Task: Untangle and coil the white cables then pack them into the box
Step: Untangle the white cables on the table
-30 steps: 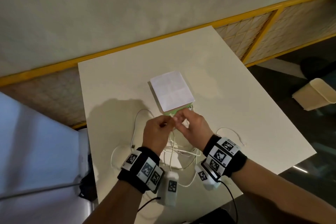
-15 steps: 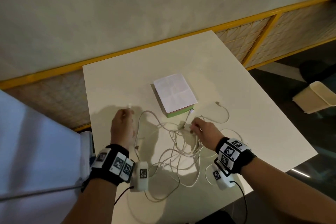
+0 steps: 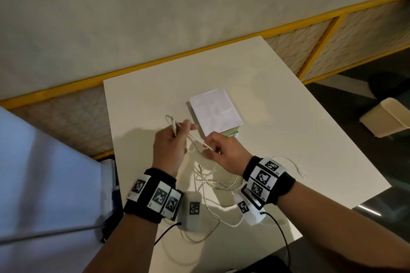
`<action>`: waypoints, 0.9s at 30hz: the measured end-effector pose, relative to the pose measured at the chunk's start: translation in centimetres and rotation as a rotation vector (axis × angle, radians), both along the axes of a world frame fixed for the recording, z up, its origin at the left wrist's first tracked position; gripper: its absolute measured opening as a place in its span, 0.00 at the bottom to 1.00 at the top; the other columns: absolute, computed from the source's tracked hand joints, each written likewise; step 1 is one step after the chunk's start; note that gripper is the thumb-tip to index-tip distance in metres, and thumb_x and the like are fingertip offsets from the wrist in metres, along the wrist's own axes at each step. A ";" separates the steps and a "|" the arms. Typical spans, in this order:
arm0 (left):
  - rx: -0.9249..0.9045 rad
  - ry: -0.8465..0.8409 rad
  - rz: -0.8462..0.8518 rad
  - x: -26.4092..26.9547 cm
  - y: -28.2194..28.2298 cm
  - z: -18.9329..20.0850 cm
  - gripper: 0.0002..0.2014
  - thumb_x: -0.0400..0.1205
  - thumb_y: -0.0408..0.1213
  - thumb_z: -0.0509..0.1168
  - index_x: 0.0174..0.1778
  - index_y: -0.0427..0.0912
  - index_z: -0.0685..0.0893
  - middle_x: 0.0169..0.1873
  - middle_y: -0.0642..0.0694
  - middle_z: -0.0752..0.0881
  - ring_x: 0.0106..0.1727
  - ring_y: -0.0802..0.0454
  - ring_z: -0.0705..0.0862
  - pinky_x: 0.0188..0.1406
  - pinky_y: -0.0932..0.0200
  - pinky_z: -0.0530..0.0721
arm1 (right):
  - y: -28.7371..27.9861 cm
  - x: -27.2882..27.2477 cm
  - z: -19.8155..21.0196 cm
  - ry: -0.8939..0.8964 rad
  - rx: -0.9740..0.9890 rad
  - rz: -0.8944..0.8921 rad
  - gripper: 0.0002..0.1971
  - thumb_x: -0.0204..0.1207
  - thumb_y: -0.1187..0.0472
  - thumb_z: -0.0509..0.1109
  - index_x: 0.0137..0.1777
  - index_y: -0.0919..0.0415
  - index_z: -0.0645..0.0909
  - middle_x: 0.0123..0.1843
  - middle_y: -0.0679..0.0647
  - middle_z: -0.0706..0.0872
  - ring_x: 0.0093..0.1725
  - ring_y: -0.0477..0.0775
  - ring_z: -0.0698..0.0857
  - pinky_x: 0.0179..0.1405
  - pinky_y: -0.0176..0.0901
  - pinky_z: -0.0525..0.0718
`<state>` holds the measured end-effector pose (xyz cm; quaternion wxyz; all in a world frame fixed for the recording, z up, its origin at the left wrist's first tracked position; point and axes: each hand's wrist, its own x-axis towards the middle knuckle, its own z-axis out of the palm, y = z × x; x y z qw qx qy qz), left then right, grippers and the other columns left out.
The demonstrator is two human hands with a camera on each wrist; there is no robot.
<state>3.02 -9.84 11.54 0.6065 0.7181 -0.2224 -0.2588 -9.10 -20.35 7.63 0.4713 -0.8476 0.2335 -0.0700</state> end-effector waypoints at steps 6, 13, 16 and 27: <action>-0.217 0.083 0.152 3.9 1.0 1.5 0.18 0.85 0.48 0.59 0.35 0.45 0.87 0.10 0.55 0.67 0.14 0.58 0.62 0.19 0.60 0.59 | -1.3 -2.5 -3.0 0.418 -0.013 0.097 0.10 0.79 0.54 0.62 0.39 0.58 0.76 0.38 0.58 0.82 0.41 0.60 0.81 0.45 0.49 0.78; 0.210 0.228 0.102 3.4 3.0 -5.5 0.18 0.79 0.53 0.65 0.29 0.45 0.84 0.11 0.53 0.68 0.13 0.55 0.63 0.22 0.60 0.62 | -1.1 -1.8 -2.0 0.349 -0.169 -0.010 0.21 0.80 0.47 0.61 0.33 0.63 0.76 0.36 0.65 0.85 0.36 0.60 0.80 0.40 0.48 0.78; 0.302 0.262 -0.076 0.8 2.6 -6.6 0.17 0.73 0.53 0.72 0.43 0.41 0.86 0.13 0.52 0.69 0.16 0.55 0.64 0.21 0.62 0.64 | -0.8 -0.7 -1.4 0.260 -0.155 -0.019 0.21 0.80 0.48 0.62 0.29 0.61 0.74 0.26 0.56 0.78 0.28 0.55 0.76 0.30 0.43 0.72; 0.386 -0.002 -0.333 -0.9 0.8 -5.6 0.17 0.78 0.36 0.68 0.22 0.48 0.82 0.22 0.50 0.84 0.23 0.64 0.78 0.31 0.65 0.73 | -0.4 -0.1 -0.3 0.121 0.316 -0.001 0.06 0.79 0.60 0.65 0.53 0.55 0.71 0.36 0.51 0.81 0.31 0.50 0.77 0.35 0.44 0.77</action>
